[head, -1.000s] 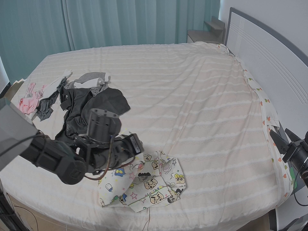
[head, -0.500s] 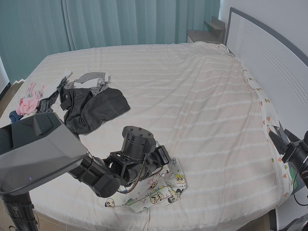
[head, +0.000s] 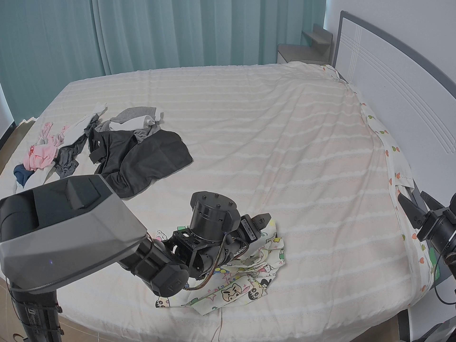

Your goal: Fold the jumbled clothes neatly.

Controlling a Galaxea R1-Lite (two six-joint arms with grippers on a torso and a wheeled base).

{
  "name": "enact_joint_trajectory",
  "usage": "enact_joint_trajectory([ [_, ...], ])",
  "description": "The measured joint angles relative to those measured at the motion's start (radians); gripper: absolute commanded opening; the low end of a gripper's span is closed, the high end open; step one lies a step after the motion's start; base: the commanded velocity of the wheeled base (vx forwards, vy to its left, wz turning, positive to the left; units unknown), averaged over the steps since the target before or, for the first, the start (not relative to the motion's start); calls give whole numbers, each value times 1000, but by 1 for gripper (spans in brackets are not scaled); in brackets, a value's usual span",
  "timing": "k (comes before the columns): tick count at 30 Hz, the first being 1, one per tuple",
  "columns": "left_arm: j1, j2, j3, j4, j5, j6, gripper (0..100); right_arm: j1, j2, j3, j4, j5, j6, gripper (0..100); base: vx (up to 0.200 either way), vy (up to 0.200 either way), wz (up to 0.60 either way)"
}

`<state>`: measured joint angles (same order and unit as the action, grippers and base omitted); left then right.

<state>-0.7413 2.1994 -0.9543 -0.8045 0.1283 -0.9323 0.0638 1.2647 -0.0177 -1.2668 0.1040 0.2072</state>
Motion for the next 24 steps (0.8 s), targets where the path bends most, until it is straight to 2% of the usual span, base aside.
enact_joint_trajectory([
  [9,14,3,0,-41,111,3,100,2,0,0,1,0,5,100,0,0,0],
  [14,60,-67,37,-39,117,12,100,26,-1,0,20,-1,42,100,0,0,0],
  [20,188,-251,170,13,75,-5,100,153,24,-3,117,-4,98,100,0,0,0],
  [24,329,-397,307,43,-22,-83,100,279,107,-41,161,-11,113,100,0,0,0],
])
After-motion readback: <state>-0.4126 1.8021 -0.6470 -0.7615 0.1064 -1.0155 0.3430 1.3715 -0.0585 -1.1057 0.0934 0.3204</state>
